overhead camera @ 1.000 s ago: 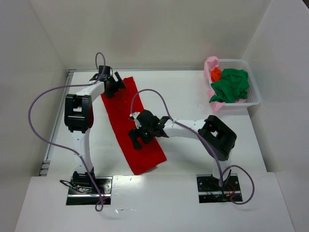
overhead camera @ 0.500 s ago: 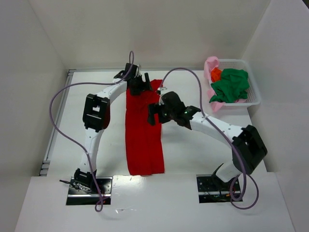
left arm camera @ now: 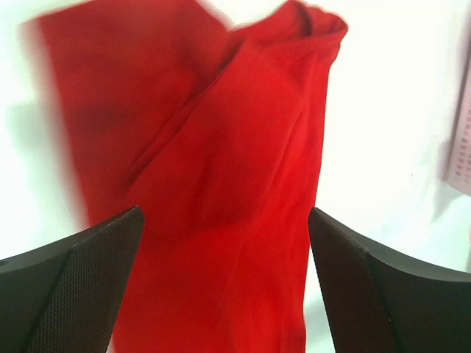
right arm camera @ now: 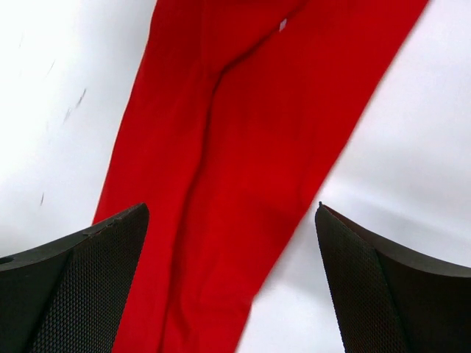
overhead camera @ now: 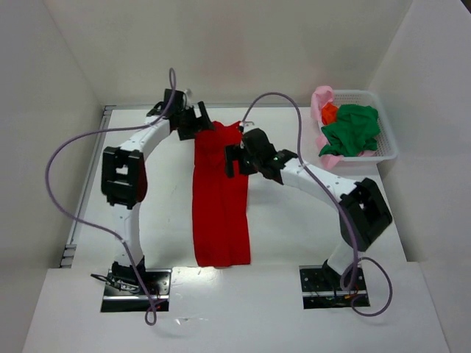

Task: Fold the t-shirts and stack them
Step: Rotate the tshirt 90 degrees

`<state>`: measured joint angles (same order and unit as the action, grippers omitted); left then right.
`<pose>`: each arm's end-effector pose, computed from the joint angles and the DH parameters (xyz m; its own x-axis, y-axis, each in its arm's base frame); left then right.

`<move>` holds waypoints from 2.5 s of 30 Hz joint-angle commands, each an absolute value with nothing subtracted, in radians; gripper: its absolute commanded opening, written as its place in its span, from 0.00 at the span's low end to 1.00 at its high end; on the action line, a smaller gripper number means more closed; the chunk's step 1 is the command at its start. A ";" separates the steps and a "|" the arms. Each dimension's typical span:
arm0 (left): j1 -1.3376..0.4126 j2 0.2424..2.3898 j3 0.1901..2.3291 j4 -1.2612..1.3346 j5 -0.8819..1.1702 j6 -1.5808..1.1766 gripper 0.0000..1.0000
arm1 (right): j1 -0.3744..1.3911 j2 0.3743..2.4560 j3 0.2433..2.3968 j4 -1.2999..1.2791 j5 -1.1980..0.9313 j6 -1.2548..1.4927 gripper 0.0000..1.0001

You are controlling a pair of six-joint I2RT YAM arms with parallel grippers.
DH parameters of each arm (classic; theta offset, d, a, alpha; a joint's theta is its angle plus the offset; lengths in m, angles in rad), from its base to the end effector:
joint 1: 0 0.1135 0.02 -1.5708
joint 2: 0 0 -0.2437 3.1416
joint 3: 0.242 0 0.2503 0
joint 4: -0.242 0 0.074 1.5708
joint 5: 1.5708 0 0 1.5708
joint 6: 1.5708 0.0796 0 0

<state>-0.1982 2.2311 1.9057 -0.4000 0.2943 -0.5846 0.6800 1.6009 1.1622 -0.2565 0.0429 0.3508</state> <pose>0.5163 -0.1273 0.1855 -0.7639 -0.3853 -0.5178 -0.0243 0.8189 -0.5734 0.3060 0.2430 0.2098 -0.6748 -0.1041 -0.7306 -0.3947 0.8874 0.2381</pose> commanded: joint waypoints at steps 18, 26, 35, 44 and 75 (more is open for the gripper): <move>-0.095 1.629 1.169 -0.241 0.405 -0.658 0.93 | 0.672 2.288 2.123 -0.457 0.203 0.282 0.82; -0.149 1.638 1.123 -0.241 0.492 -0.629 0.87 | 0.690 2.515 2.401 -0.597 0.192 0.273 0.80; -0.245 1.684 1.101 -0.241 0.512 -0.594 0.87 | 0.690 2.580 2.477 -0.597 0.192 0.273 0.78; -0.270 1.755 1.042 -0.241 0.454 -0.626 0.85 | 0.690 2.681 2.619 -0.641 0.169 0.273 0.74; -0.270 1.792 0.957 -0.212 0.373 -0.684 0.00 | 0.690 2.741 2.651 -0.641 0.178 0.291 0.65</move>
